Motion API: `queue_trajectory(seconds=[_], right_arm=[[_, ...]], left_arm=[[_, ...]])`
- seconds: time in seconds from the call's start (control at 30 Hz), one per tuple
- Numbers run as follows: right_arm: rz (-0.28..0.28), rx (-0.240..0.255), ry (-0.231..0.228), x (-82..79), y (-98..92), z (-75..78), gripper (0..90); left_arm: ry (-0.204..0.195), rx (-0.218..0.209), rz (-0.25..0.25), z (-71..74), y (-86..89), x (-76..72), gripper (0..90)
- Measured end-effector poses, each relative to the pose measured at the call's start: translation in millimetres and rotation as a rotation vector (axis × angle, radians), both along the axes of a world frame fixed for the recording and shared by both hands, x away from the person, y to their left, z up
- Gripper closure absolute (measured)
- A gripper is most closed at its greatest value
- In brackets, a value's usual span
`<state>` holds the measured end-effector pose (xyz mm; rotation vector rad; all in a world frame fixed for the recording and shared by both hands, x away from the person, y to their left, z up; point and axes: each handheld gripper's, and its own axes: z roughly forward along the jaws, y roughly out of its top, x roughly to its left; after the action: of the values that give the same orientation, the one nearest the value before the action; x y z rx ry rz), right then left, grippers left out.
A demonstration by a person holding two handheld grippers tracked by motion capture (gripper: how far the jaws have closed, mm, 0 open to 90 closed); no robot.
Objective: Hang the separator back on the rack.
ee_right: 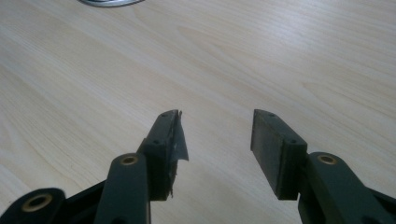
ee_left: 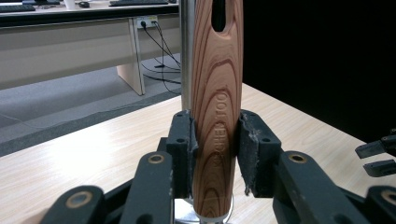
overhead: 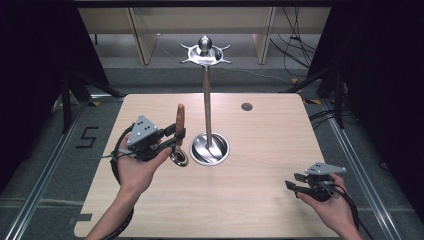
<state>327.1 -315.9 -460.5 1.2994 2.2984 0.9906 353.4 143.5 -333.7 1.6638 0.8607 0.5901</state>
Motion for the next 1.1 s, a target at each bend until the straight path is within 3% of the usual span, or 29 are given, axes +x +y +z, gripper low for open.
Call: queue_trajectory(seconds=[0.33, 0.5, 0.6, 1.1], right_arm=[[0.001, 0.003, -0.015, 0.4, -0.5, -0.7, 52.7], [-0.006, 0.004, -0.002, -0.3, -0.2, 0.0, 52.7], [0.006, -0.001, -0.021, 0.9, -1.1, -0.5, 52.6], [0.007, -0.001, -0.012, 0.5, -1.5, 0.1, 52.6]], left_arm=[[-0.011, -0.008, 0.001, 6.3, -2.2, 1.9, 67.3], [-0.014, -0.010, 0.000, 8.5, -2.1, 3.1, 67.3], [-0.018, -0.011, 0.002, 10.1, -2.1, 3.7, 67.3], [-0.037, -0.019, 0.007, 23.5, -0.3, 8.1, 67.3]])
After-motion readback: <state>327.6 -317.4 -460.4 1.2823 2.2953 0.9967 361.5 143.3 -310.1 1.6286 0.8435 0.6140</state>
